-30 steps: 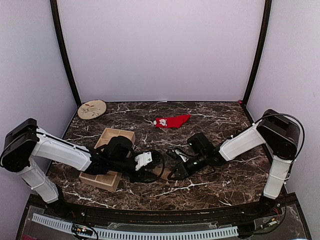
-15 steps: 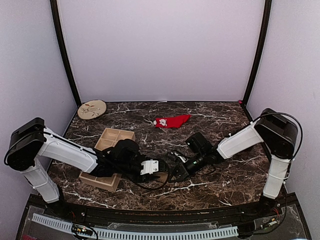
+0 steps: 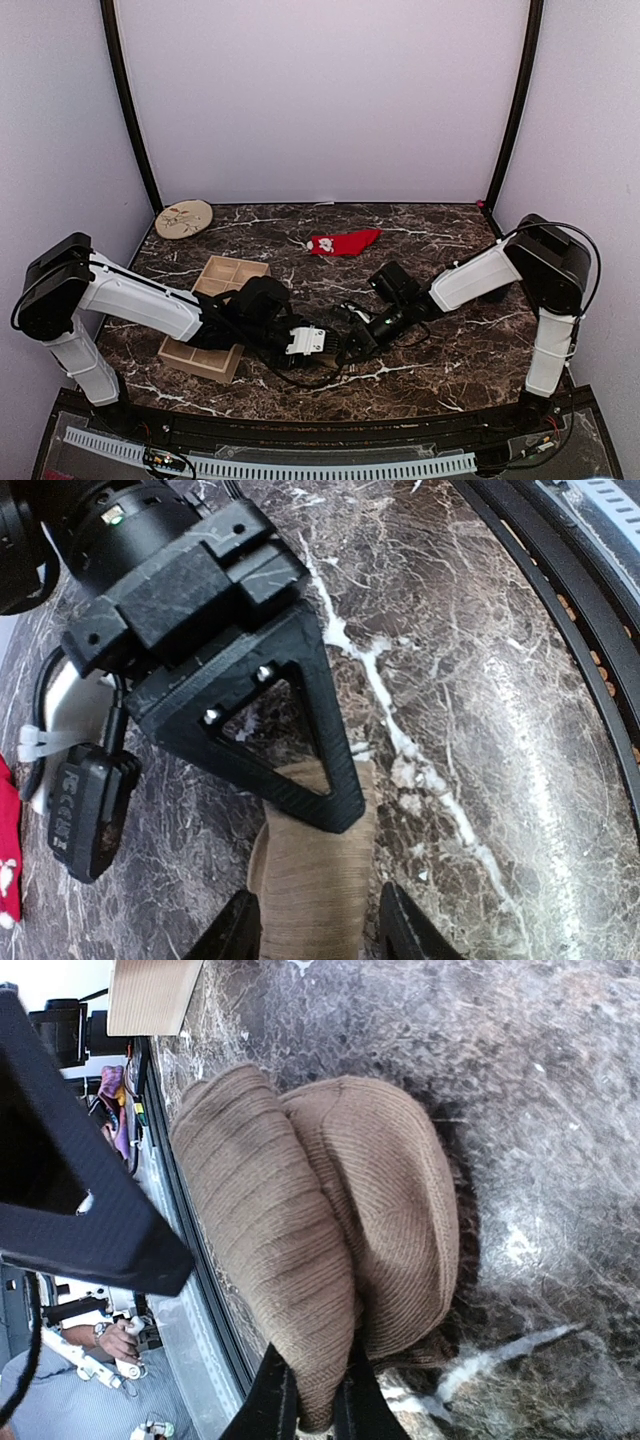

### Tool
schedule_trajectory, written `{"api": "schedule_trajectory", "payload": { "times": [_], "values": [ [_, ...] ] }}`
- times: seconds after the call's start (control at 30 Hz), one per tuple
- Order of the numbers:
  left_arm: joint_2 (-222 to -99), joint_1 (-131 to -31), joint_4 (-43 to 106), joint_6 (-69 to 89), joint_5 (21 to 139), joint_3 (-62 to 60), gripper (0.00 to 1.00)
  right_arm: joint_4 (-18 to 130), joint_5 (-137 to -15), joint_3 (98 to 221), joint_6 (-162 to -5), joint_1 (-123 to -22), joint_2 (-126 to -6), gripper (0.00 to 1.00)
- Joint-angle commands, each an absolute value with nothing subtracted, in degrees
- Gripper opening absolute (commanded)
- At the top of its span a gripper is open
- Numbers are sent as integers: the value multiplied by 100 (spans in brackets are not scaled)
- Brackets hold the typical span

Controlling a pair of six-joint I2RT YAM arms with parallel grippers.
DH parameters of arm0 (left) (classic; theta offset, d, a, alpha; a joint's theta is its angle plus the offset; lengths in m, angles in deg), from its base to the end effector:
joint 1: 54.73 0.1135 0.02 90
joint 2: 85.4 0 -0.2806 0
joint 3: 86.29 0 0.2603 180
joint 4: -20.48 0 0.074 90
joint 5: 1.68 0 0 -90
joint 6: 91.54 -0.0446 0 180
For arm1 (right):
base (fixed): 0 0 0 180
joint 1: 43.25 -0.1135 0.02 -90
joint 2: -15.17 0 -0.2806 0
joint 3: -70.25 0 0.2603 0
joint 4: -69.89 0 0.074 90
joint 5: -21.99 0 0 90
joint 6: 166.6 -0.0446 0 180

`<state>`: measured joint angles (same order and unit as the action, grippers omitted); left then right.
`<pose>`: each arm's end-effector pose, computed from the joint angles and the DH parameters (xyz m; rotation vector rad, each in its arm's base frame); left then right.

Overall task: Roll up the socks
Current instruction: Pick up the sock from the center of the board.

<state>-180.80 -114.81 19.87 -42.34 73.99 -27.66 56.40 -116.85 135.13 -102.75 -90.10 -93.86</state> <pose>0.1648 -0.3085 0.1679 1.7962 1.3006 -0.4625 0.2173 0.2809 0.1102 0.8326 -2.5848 -1.4473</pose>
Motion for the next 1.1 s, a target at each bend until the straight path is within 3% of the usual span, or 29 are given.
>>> {"api": "schedule_trajectory", "payload": {
  "times": [0.0,0.33,0.87,0.97,1.07],
  "values": [
    [-18272,-11519,2455,-4287,7191,-2565,44,5354,-11725,13630,-10157,-8947,-9495,0],
    [-18675,-11598,2113,-4326,7892,-2479,44,5208,-11917,13702,-10117,-8937,-9552,0],
    [-19205,-11608,2547,-4485,8008,-1990,43,4661,-12188,14066,-9878,-8938,-9730,0],
    [-19346,-11607,2792,-4495,7966,-1862,39,4631,-12217,14088,-9858,-8939,-9764,0],
    [-19492,-11603,3122,-4487,7908,-1696,25,4632,-12228,14089,-9858,-8933,-9756,0]
  ]
}}
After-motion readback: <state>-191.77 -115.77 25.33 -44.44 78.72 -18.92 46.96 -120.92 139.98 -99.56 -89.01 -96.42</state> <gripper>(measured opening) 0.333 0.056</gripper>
